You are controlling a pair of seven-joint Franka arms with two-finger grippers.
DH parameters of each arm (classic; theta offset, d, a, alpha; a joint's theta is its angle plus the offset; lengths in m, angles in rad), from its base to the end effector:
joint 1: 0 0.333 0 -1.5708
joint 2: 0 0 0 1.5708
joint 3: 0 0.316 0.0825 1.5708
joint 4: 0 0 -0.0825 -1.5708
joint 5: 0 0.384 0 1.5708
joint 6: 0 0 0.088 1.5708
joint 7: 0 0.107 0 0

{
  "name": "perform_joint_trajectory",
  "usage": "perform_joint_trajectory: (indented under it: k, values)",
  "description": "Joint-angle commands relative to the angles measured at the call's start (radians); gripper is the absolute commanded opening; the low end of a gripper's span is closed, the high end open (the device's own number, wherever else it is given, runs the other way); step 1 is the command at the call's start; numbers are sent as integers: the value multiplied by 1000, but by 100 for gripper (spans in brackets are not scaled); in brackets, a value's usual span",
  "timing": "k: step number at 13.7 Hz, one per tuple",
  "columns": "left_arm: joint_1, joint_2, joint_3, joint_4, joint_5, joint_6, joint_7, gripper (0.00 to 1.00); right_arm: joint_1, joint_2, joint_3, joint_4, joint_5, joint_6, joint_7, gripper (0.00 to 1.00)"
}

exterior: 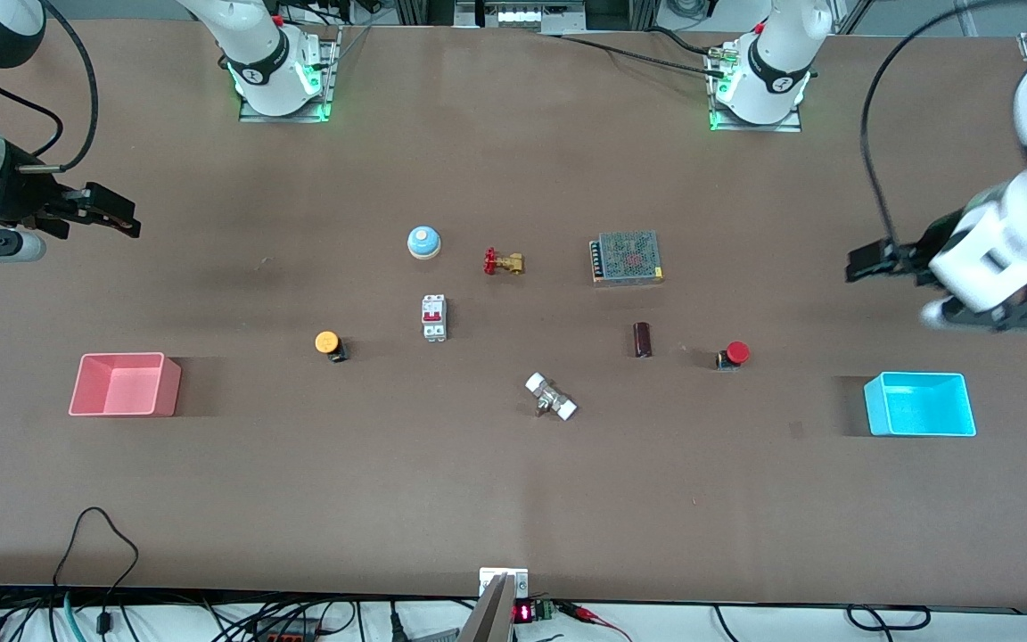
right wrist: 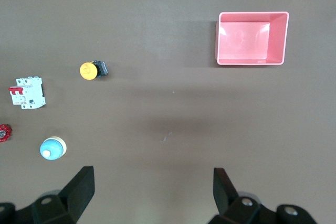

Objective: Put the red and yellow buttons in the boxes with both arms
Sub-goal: 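Move the left gripper over the red button while the right gripper reaches the yellow button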

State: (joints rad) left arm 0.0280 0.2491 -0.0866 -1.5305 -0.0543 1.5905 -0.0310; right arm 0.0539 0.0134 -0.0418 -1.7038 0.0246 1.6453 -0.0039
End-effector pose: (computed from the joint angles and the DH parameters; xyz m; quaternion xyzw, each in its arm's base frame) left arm 0.6157 -0.0367 0.4992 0.9948 -0.0103 -0.0955 0.0335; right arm 0.5587 0.0094 0.5605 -0.9993 -0.0066 0.0360 0.0118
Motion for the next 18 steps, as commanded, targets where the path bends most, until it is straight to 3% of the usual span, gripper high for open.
perform_joint_trajectory:
  k: [1, 7, 12, 14, 18]
  values:
    - [-16, 91, -1, 29, -1, 15, 17, 100, -2, -7, 5, -20, 18, -5, -5, 100]
    - [-97, 87, 1, -177, -4, 297, -78, 100, 3, 25, 8, -51, 20, 8, -4, 100]
    - [-99, 117, 1, -365, -4, 558, -83, 100, 49, 25, 14, -249, 20, 313, 88, 100]
    - [-97, 150, 1, -388, -9, 627, -89, 100, 90, 52, 14, -316, 20, 468, 195, 100]
    - [-117, 202, 1, -392, -10, 677, -161, 100, 167, 140, 16, -324, 14, 591, 253, 100]
